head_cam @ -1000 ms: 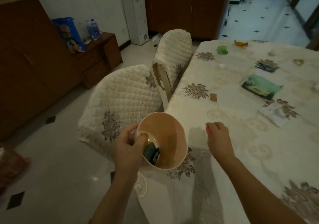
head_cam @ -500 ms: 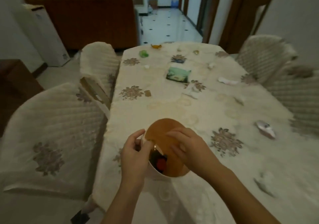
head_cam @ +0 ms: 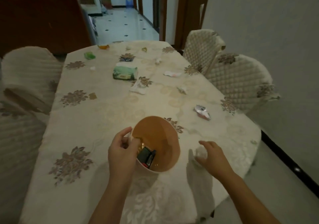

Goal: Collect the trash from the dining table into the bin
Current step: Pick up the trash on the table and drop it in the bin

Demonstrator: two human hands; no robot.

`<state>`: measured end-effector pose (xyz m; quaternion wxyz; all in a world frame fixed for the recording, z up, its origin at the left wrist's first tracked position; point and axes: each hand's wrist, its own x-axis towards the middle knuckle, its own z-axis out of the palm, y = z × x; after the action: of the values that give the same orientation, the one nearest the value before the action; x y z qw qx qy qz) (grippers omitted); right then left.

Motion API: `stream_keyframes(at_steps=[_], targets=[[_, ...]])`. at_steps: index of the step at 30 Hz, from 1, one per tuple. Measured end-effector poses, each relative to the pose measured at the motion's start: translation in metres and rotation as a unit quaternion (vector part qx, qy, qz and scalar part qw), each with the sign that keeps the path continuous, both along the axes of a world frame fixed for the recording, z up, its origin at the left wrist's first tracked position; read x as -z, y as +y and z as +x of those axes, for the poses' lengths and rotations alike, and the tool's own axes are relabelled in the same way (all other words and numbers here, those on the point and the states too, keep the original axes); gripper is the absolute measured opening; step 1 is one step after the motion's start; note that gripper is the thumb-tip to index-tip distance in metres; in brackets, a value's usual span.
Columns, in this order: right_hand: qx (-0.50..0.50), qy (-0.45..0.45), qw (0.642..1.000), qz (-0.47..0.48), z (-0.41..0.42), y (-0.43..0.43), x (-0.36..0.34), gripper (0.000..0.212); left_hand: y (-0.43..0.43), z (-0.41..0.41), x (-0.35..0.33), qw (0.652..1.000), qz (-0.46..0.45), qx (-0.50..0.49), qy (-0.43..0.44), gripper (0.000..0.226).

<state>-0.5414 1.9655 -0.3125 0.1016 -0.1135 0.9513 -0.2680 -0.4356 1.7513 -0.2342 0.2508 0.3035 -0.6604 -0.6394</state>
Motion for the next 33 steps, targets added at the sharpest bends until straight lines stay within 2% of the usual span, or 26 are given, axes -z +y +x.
stream_keyframes(at_steps=[3,8,11,13,16,19,22,27,29,31,33], targets=[[-0.046,-0.041,0.998,0.019,-0.004,0.012,0.021,0.056,0.022,-0.005,0.000,0.999,-0.007,-0.034,-0.002,0.027],[-0.108,0.013,0.994,-0.013,-0.010,0.022,0.042,0.026,0.049,-0.008,-0.001,0.996,-0.017,-0.089,-0.006,0.027],[-0.123,0.037,0.991,-0.041,-0.018,0.028,0.036,0.017,0.063,-0.009,-0.001,0.993,-0.010,-0.118,-0.006,0.027],[-0.102,0.078,0.988,-0.083,-0.026,0.031,0.015,0.017,0.069,-0.010,0.000,0.991,-0.003,-0.131,-0.002,0.027],[-0.049,0.159,0.958,-0.232,-0.032,0.028,-0.042,0.019,0.078,-0.015,-0.001,0.992,0.002,-0.129,-0.003,0.028],[-0.112,0.158,0.931,-0.309,-0.032,0.019,-0.094,0.017,0.085,-0.024,-0.001,0.993,0.013,-0.119,0.002,0.030],[-0.217,0.139,0.938,-0.232,-0.034,0.001,-0.109,0.019,0.086,-0.036,-0.004,0.994,0.020,-0.104,0.008,0.028],[-0.286,0.208,0.933,-0.071,-0.042,-0.022,-0.088,0.038,0.078,-0.056,-0.006,0.997,0.021,-0.069,0.012,0.029],[-0.287,0.203,0.934,-0.067,-0.045,-0.025,-0.085,0.044,0.073,-0.064,-0.005,0.998,0.017,-0.060,0.007,0.029],[-0.265,0.195,0.938,-0.108,-0.050,-0.023,-0.087,0.048,0.066,-0.071,-0.003,0.998,0.020,-0.058,0.010,0.027],[-0.207,0.196,0.945,-0.159,-0.062,-0.017,-0.088,0.043,0.060,-0.079,-0.001,0.998,0.021,-0.054,0.012,0.026]])
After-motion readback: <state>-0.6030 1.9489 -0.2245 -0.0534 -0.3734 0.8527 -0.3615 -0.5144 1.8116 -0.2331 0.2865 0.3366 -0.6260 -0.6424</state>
